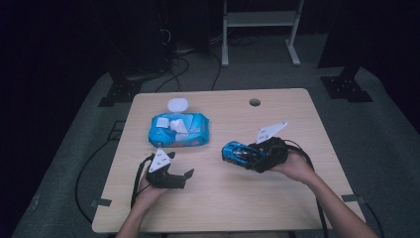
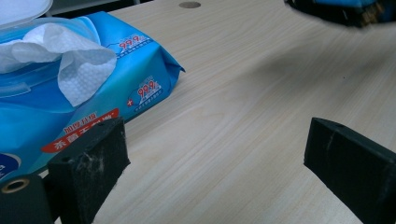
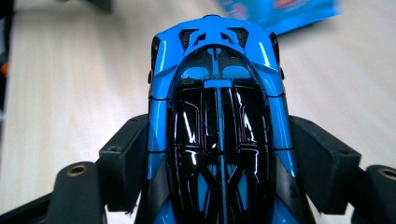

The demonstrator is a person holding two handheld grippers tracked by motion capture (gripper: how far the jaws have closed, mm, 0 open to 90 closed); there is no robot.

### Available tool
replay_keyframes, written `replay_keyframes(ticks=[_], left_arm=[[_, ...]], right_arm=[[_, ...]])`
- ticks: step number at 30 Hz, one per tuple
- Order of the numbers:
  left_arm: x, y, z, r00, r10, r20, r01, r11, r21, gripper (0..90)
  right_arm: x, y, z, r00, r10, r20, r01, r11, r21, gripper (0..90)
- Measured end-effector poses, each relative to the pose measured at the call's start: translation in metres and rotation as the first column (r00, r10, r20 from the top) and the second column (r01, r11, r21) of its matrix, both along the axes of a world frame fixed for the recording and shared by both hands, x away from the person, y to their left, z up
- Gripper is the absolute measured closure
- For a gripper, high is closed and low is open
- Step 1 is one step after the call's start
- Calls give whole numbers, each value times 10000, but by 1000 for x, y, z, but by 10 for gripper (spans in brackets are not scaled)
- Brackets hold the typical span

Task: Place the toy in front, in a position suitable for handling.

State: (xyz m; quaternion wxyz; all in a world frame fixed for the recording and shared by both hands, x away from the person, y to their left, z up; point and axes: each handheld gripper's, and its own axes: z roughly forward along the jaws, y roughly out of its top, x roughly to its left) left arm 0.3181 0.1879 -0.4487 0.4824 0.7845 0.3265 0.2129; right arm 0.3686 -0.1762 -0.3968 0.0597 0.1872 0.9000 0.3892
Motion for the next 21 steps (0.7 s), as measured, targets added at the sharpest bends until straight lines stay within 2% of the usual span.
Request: replay_keyframes(ticks=[1, 2, 3, 6, 12, 17, 18, 21], left_arm=[[0, 0, 0, 10000, 0, 0, 0, 10000, 0, 55], [0, 1, 0, 10000, 9, -12, -9, 10000, 43, 55], [0, 1, 0, 10000, 30, 0, -30, 10000, 7, 55], [0, 3, 1, 10000, 84, -9, -84, 10000, 5, 55], [2, 6, 0, 9998, 170, -36, -170, 9998, -51, 55], [3, 5, -1, 9998, 181, -122, -182, 9998, -87, 55], [3, 5, -1, 9998, 164, -127, -165, 9998, -66, 55], [3, 4, -2, 9997, 166, -161, -167, 9998, -75, 55]], right_arm=[[0, 0, 0, 10000, 0, 0, 0, 10000, 0, 257], [-8, 11, -10, 9990, 431, -96, -433, 9988, -224, 257], [-10, 15, -13, 9984, 553, -131, -557, 9979, -329, 257], [-17, 27, -29, 9955, 851, -408, -873, 9947, -536, 257], [-27, 42, -56, 9888, 1349, -631, -1402, 9862, -876, 257], [-36, 47, -71, 9834, 1684, -677, -1751, 9783, -1109, 256], [-38, 47, -73, 9838, 1711, -533, -1759, 9787, -1056, 256], [-39, 47, -74, 9824, 1797, -513, -1841, 9780, -981, 256]])
